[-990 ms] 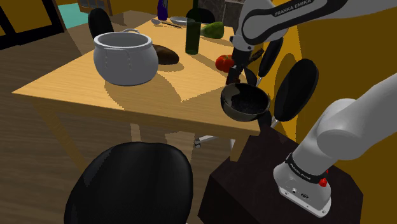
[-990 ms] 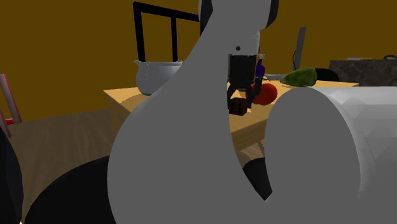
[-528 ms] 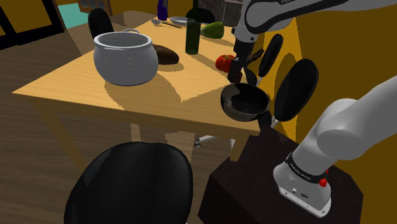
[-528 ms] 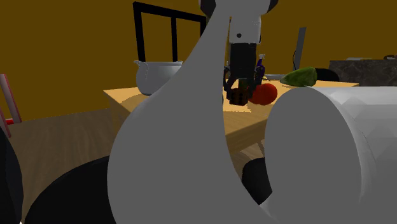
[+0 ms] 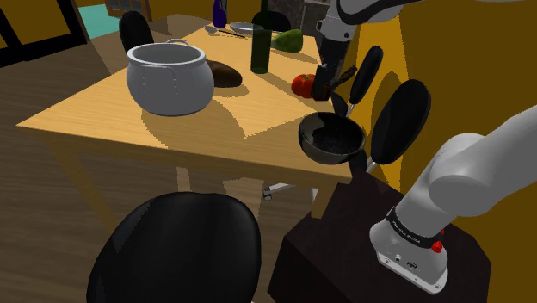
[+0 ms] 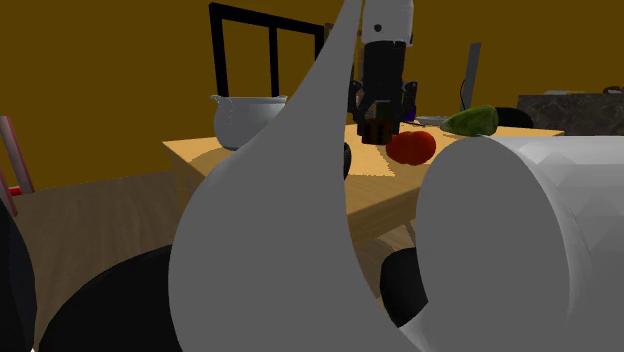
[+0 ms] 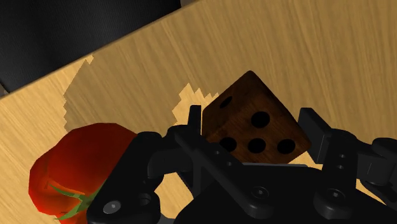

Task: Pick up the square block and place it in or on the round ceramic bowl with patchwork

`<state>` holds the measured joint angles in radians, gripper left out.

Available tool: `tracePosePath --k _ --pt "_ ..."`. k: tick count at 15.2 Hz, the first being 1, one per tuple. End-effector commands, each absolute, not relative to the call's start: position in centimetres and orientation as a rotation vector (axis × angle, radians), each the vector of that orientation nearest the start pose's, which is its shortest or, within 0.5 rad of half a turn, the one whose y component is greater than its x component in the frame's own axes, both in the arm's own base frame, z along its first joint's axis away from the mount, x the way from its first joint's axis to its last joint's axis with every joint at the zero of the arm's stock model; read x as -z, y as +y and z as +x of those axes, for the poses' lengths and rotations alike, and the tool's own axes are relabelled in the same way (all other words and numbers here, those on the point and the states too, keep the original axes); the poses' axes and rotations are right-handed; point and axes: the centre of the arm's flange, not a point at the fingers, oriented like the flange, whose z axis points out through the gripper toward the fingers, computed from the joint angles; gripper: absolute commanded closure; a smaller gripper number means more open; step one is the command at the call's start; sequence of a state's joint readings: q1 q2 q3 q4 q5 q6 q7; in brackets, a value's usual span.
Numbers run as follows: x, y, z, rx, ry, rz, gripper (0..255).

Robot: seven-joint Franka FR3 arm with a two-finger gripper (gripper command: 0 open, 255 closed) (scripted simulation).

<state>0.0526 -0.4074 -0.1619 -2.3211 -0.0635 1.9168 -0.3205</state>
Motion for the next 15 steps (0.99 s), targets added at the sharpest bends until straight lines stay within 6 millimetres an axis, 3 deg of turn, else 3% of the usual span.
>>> tracePosePath --k 1,15 --pt "-50.5 -5.6 42.6 -0.001 -0.384 -3.114 255" --pt "-57.9 -5.6 42.6 -0.001 -0.384 -3.114 255"
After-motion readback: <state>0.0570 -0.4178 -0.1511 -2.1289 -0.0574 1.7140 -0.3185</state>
